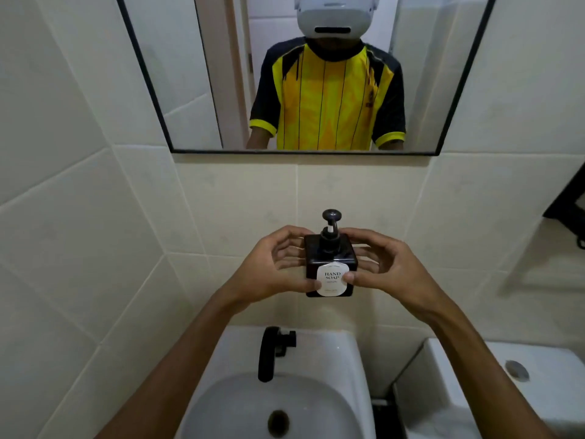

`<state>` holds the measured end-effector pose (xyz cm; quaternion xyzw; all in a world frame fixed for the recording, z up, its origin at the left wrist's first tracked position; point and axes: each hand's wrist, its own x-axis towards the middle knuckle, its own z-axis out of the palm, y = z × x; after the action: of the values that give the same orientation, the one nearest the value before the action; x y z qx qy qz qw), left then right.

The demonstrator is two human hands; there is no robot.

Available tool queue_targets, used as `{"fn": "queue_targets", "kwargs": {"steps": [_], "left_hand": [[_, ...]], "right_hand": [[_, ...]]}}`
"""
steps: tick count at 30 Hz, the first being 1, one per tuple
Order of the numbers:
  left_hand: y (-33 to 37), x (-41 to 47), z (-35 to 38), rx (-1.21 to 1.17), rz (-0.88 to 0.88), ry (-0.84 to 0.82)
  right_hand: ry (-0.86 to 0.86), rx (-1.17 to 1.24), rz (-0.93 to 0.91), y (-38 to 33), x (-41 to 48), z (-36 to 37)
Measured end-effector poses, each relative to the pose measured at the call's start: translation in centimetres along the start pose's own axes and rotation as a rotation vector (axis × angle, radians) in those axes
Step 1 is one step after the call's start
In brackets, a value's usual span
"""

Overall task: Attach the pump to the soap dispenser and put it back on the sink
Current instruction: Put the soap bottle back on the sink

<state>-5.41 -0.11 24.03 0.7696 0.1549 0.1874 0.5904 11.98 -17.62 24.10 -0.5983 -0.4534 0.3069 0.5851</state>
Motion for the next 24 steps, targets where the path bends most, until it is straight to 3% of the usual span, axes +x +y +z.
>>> {"fn": "queue_targets", "kwargs": {"steps": [16, 24], "left_hand": [[-10.6, 0.6, 3.6, 0.106, -0.306, -0.112], [-16.8, 2.1, 4.4, 0.253, -0.386, -0.213]], "right_hand": [[0.007, -0.078, 0.246, 13.4, -1.1, 0.9], [-0.078, -0.162, 0.391, 19.0, -0.8, 1.7]]}}
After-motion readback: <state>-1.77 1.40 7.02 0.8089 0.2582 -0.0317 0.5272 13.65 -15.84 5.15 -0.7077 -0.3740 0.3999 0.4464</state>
